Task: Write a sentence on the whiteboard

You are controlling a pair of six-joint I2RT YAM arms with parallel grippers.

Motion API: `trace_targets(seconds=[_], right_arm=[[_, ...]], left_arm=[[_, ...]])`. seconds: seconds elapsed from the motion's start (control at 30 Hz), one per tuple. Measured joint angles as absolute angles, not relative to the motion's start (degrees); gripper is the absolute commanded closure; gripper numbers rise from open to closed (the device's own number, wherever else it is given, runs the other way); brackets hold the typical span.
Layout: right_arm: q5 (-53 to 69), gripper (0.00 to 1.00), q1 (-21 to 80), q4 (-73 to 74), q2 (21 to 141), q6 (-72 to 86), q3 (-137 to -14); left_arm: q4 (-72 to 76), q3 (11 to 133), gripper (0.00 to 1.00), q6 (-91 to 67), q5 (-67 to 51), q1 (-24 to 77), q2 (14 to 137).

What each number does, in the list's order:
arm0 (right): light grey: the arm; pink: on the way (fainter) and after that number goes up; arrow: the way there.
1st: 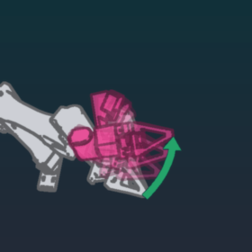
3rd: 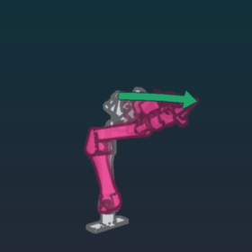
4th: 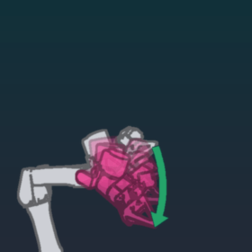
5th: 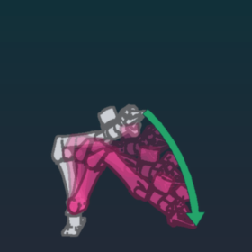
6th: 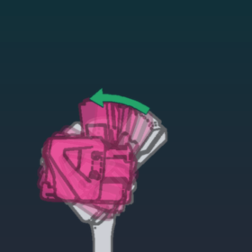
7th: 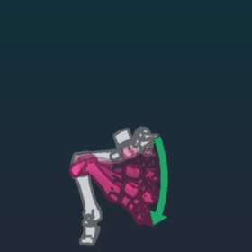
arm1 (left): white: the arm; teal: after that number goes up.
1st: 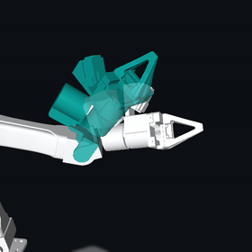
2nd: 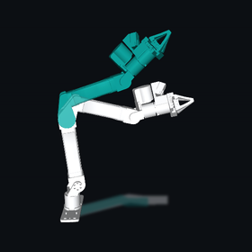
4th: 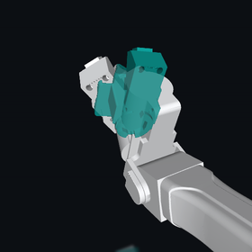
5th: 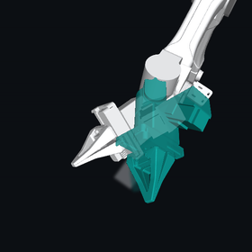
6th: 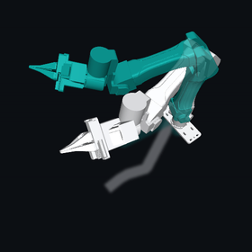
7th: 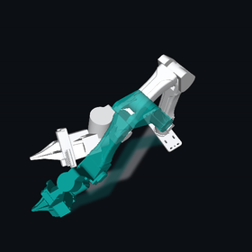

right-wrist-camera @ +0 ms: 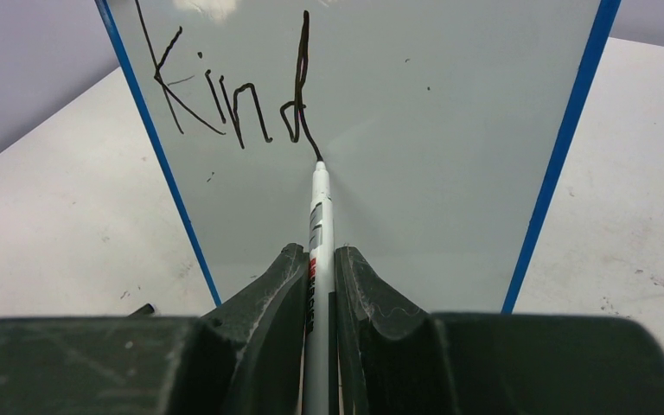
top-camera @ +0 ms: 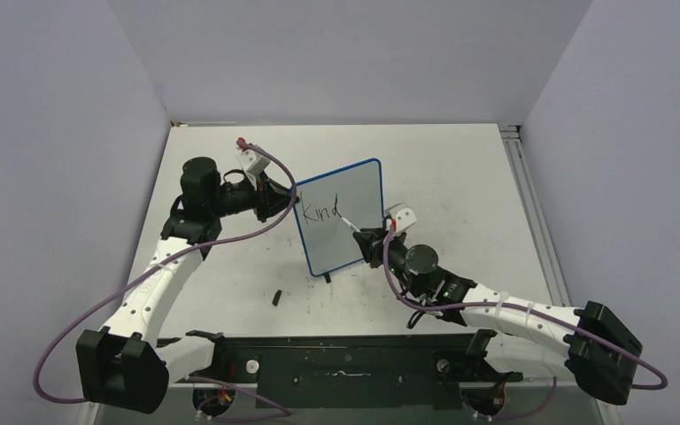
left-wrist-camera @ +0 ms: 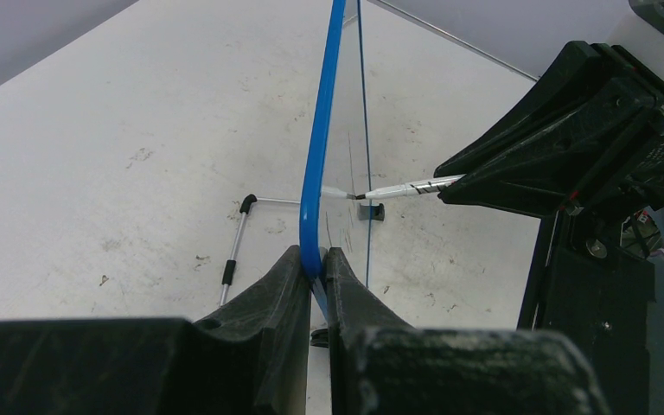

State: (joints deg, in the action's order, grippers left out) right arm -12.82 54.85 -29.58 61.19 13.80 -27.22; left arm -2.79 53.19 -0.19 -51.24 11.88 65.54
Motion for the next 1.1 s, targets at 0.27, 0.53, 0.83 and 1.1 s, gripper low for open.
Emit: trace_targets(seconds=[0.27,0.53,0.83,1.1], right_arm=[[-13.50,0.95,54.85,-27.94,60.23,13.96,-26.85],[-13.47,0.95,55.18,-25.39,58.33,13.67,-26.87],[-13.47,0.95,55.22,-24.71,55.66,12.82,-27.97],[-13.47,0.95,55.18,-24.77,56.05,12.23,-27.97]], left_arm=[[-2.79,53.19,1.00,-0.19,-51.35,11.90,65.54],[-2.79,53.21,1.00,-0.19,-51.72,11.90,65.54],[-2.79,53.21,1.00,-0.19,-51.75,11.90,65.54],[-2.79,53.21,1.00,-0.19,-51.75,11.90,65.54]])
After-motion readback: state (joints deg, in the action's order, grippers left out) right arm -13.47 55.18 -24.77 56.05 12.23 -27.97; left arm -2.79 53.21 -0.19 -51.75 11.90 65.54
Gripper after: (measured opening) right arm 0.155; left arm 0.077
